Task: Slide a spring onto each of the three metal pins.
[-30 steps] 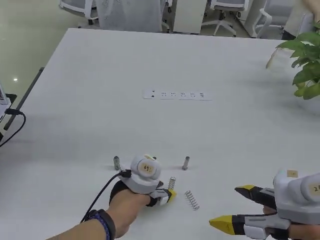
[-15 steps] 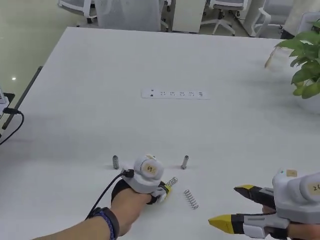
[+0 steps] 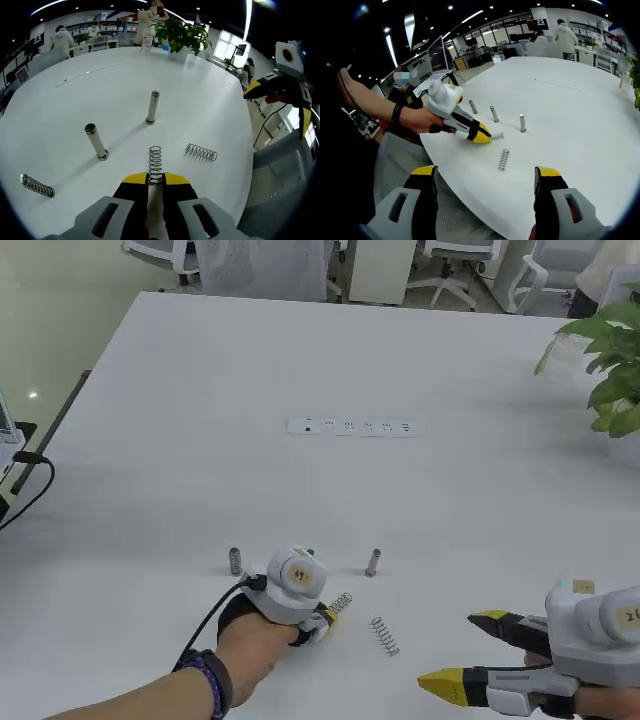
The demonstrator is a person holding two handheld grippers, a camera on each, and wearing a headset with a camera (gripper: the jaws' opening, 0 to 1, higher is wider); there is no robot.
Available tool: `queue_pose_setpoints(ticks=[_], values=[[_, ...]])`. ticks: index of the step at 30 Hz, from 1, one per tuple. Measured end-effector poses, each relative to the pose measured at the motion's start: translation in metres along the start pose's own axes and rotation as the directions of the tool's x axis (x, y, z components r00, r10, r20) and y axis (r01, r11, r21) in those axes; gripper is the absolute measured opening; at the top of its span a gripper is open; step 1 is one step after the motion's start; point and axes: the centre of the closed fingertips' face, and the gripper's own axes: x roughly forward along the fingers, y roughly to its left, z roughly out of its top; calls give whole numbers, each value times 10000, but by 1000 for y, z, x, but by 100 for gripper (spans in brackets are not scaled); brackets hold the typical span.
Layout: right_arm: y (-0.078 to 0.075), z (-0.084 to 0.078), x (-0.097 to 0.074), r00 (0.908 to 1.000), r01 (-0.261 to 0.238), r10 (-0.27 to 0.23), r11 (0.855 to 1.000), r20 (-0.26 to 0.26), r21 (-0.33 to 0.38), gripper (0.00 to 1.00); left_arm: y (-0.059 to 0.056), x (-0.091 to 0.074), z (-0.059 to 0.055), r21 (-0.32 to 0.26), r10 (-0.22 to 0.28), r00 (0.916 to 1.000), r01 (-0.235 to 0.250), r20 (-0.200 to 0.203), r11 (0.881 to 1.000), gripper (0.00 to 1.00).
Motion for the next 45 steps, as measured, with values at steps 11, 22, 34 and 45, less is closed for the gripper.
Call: queue_pose_setpoints(ticks=[11, 22, 34, 45], values=[[3, -1, 5, 9999, -113, 113, 9999, -21, -4, 77, 8, -16, -7, 98, -19, 10000, 18, 88, 10000, 2], [5, 3, 10, 9997, -250, 249, 9996, -36, -158, 79, 21, -42, -11, 248, 62, 9995, -70, 315, 9997, 2], [7, 7, 15, 9991, -423, 421, 9987, -72, -271, 78, 32, -67, -15, 353, 200, 9983, -219, 549, 9991, 2], [12, 10, 23, 9980, -617, 612, 9972, -141, -414, 77, 34, -89, -16, 550, 163, 9968, -207, 785, 9983, 2]])
